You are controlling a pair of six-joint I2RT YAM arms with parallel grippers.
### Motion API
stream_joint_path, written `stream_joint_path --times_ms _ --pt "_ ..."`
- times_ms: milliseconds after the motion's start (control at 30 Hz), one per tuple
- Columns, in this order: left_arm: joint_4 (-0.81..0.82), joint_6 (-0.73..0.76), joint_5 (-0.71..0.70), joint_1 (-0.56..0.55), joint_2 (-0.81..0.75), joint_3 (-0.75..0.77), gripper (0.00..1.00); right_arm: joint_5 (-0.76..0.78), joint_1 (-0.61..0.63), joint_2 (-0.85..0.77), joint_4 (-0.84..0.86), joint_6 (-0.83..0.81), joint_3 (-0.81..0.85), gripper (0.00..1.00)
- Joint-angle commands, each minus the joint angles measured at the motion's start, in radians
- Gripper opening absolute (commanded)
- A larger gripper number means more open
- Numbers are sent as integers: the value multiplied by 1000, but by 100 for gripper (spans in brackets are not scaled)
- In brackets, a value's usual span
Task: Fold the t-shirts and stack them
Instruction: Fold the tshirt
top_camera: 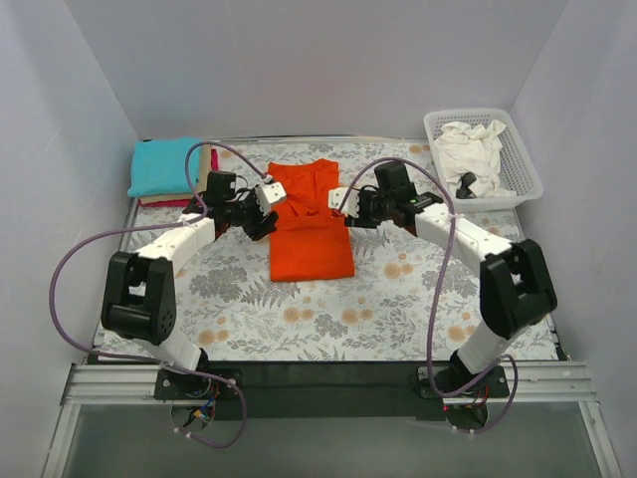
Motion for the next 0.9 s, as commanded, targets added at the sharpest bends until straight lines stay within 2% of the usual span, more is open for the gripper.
stream_joint_path --times_ms 0,167,367,700,767,867 --pt "-78 27 67 -44 -134 -108 47 -117 43 -131 -79 -26 -98 42" --pt "-75 40 67 -121 -220 -243 47 -121 134 -165 -79 -47 -232 43" --pt "-8 77 14 -205 -298 -393 49 -96 192 -145 -41 -63 -302 44" --pt "109 97 -57 -215 -237 -438 49 -51 212 -66 1 -81 -329 45" --pt "129 100 -69 -215 -223 -441 48 -42 217 -55 10 -90 -338 43" --pt "132 116 -80 -216 -191 -441 43 -22 220 -30 21 -90 -339 35"
